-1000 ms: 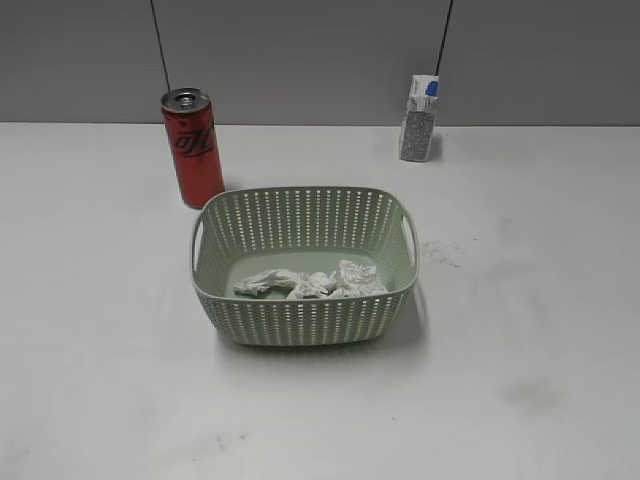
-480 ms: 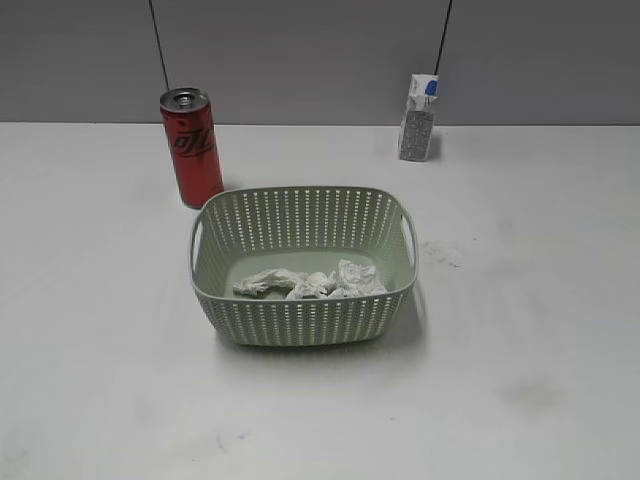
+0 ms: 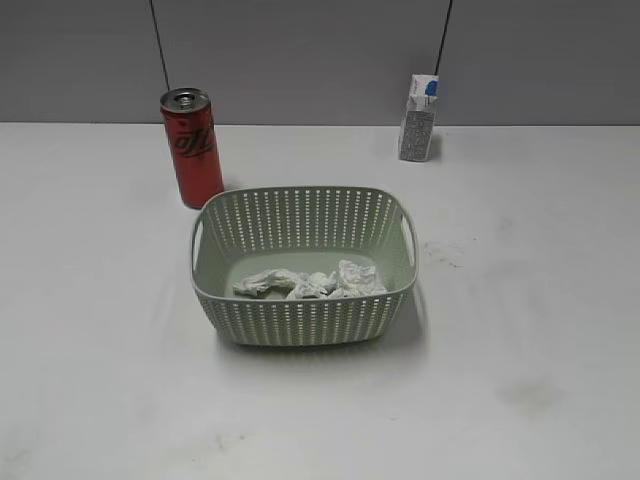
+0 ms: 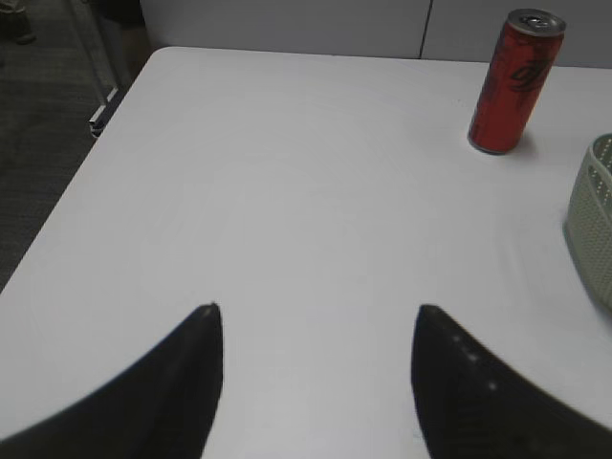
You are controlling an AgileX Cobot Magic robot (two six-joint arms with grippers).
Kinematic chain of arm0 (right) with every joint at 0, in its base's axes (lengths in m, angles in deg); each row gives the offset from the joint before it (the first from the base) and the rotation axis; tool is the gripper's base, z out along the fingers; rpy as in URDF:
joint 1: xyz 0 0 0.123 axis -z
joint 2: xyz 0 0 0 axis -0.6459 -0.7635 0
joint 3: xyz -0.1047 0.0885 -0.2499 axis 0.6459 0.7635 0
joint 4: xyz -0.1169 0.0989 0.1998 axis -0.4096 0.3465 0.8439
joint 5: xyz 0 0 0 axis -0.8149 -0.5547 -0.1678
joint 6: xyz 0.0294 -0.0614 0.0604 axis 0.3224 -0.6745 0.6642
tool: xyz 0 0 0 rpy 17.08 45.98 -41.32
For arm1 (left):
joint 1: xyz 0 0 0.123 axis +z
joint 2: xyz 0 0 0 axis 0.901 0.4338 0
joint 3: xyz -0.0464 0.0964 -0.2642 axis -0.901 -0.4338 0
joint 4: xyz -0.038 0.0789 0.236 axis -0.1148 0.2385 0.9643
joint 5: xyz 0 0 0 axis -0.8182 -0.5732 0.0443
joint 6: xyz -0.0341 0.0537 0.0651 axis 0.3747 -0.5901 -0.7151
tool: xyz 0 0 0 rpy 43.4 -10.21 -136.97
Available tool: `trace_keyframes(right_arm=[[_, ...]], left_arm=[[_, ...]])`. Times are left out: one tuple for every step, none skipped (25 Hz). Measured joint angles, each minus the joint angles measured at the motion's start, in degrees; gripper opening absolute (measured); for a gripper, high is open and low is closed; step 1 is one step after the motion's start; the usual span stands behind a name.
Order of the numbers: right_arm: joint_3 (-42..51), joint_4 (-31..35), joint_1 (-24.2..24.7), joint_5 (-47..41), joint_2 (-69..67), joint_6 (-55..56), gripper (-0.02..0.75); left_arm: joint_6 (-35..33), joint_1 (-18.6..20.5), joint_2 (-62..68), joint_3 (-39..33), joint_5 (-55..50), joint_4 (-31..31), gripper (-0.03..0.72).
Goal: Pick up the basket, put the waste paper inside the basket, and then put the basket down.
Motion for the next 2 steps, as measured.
trace_keyframes(right_arm=[[0.0, 0.0, 0.0, 0.0, 0.0, 0.0, 0.559], [0.0, 0.0, 0.0, 0.0, 0.0, 0.0, 0.559]], left_arm=[[0.0, 0.0, 0.0, 0.0, 0.0, 0.0, 0.468], [0.0, 0.0, 0.0, 0.0, 0.0, 0.0, 0.465]])
